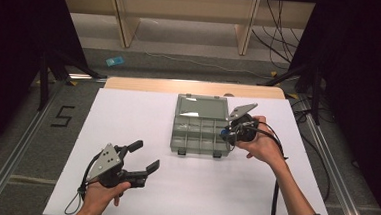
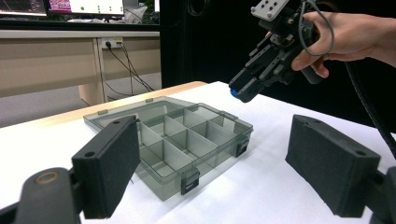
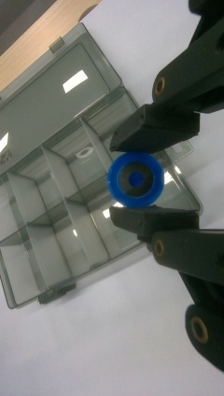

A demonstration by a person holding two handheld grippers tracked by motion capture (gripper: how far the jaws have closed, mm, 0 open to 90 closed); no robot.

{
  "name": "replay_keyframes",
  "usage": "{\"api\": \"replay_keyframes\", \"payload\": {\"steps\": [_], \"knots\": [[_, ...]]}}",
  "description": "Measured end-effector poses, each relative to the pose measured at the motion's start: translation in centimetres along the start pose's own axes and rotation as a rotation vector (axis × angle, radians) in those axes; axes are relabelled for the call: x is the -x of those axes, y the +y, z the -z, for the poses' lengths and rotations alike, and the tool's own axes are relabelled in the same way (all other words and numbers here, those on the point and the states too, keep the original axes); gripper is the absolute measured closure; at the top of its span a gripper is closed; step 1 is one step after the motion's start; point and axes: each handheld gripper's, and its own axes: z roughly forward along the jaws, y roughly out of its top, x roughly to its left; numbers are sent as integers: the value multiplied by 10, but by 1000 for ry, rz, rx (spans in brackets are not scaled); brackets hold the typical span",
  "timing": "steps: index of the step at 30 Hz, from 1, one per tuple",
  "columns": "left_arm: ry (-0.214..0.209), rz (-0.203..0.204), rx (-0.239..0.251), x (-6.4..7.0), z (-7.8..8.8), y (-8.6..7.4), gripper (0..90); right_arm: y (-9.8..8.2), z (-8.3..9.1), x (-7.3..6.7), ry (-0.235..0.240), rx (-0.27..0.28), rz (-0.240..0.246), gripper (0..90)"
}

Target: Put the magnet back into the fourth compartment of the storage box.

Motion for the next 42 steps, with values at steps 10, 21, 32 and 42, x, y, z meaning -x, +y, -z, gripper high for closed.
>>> {"api": "replay_keyframes", "payload": {"steps": [10,21,32,42], "knots": [[0,3,0,0,0,0,167,-1,-7,14,-13,-3,-2,627],[1,0,0,-1,0,0,167,0,-13,23,-21,-7,-26,627],[1,1,1,-1,0,0,167,-1,-22,32,-41,-2,-44,627],[2,2,2,-1,1,0,167,-1,-29,37,-41,-10,-45,627]]}}
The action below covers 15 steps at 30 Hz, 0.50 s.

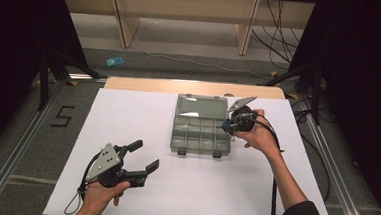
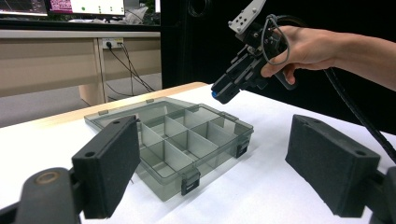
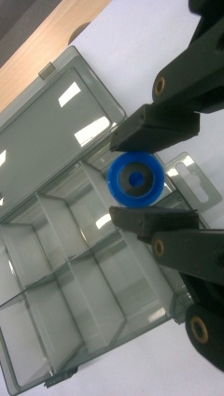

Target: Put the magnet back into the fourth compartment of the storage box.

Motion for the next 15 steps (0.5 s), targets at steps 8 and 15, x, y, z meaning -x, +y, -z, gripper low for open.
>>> {"api": "replay_keyframes", "payload": {"steps": [8,15], "knots": [[1,2,-2,0,0,0,168,2,-2,4,-2,4,-27,626],[1,6,-1,0,0,0,168,4,-6,7,-1,7,-9,627]]}}
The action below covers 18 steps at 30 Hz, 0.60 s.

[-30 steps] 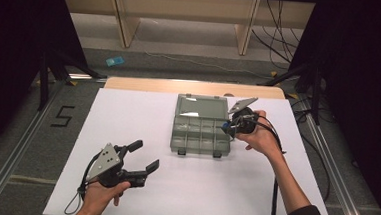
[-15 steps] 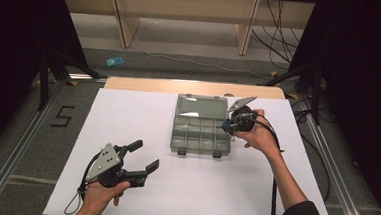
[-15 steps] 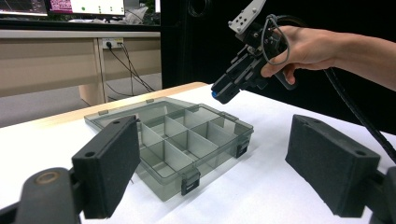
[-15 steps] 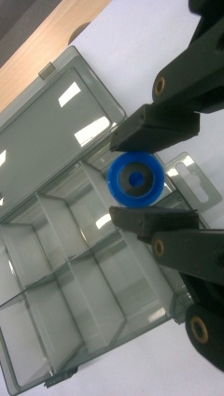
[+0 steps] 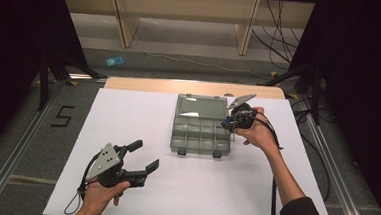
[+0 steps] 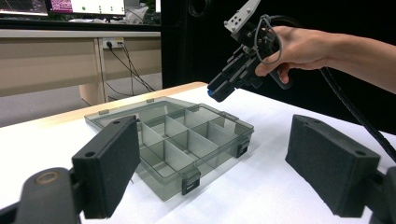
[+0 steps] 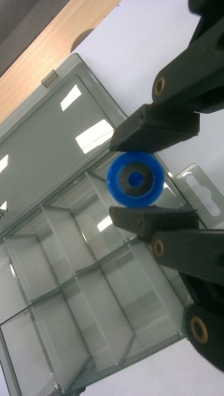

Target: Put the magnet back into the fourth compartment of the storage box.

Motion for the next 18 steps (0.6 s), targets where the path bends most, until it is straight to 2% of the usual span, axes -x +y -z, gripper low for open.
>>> {"api": "replay_keyframes", "payload": {"steps": [1,2,3,8,18], "knots": [[0,0,0,0,0,0,168,0,-1,0,-5,6,-2,627],[0,1,1,0,0,0,168,1,-1,-1,4,-14,-17,627],[0,1,1,0,0,0,168,1,-2,1,2,-3,3,627],[0,2,3,0,0,0,168,2,-6,1,2,-6,-16,627],[0,3,4,0,0,0,168,3,-12,1,3,-9,1,626]]}}
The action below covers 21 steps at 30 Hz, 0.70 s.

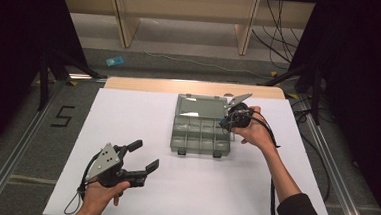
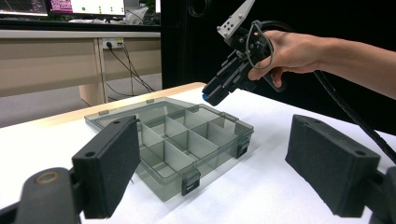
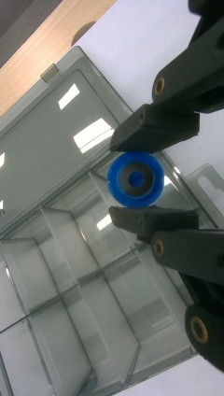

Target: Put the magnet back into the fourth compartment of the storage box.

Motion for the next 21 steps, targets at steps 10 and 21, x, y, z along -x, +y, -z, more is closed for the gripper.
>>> {"api": "replay_keyframes", "payload": {"steps": [10,21], "knots": [[-1,-1,-1,0,0,0,168,-1,-8,1,3,-25,6,626],[-1,-1,-4,0,0,0,168,-2,-14,1,7,-45,11,625]]}}
